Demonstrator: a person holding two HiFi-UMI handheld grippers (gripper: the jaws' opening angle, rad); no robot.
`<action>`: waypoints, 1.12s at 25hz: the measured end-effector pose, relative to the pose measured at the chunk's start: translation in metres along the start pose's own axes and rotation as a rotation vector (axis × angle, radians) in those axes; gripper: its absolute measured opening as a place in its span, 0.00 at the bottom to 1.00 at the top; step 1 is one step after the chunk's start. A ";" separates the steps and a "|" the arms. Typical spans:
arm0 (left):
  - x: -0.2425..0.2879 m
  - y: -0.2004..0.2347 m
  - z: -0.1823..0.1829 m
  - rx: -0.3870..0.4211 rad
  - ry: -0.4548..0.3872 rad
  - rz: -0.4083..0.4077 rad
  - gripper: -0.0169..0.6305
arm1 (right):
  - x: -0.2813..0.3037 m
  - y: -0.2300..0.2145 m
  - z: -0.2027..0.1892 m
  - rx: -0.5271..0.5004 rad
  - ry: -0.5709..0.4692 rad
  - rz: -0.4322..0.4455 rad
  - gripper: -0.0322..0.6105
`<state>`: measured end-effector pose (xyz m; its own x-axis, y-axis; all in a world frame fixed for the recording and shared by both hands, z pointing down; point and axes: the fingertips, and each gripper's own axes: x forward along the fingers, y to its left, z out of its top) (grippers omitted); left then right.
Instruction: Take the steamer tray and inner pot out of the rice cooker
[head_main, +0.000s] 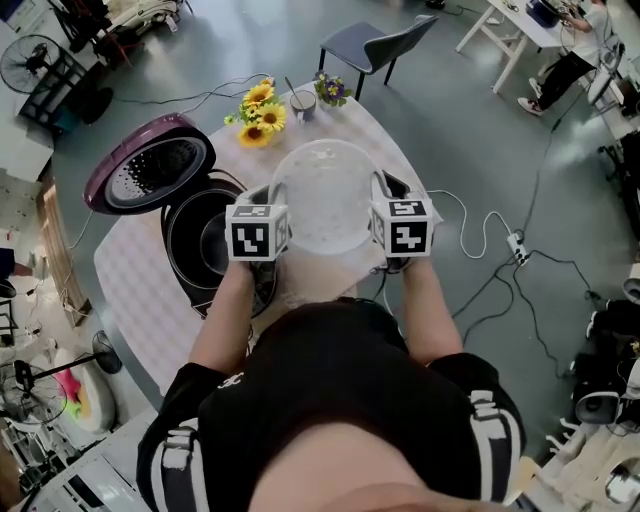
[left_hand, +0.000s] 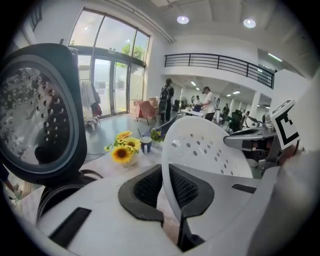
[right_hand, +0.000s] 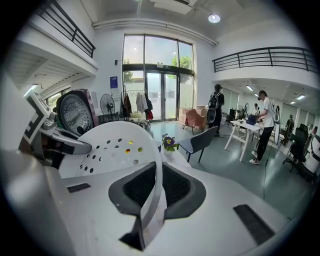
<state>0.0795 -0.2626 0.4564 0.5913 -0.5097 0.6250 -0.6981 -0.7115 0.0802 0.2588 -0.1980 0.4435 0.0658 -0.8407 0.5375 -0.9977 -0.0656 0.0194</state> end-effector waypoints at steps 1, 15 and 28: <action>0.004 -0.002 0.001 0.000 0.004 0.004 0.05 | 0.002 -0.005 0.000 0.001 0.002 0.003 0.11; 0.089 -0.012 -0.006 -0.026 0.086 0.042 0.05 | 0.073 -0.057 -0.026 0.028 0.074 0.067 0.11; 0.180 0.044 -0.014 0.006 0.162 0.087 0.05 | 0.186 -0.063 -0.032 0.081 0.130 0.106 0.11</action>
<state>0.1489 -0.3788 0.5834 0.4553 -0.4854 0.7464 -0.7412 -0.6711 0.0156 0.3331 -0.3335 0.5692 -0.0483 -0.7691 0.6374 -0.9937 -0.0275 -0.1085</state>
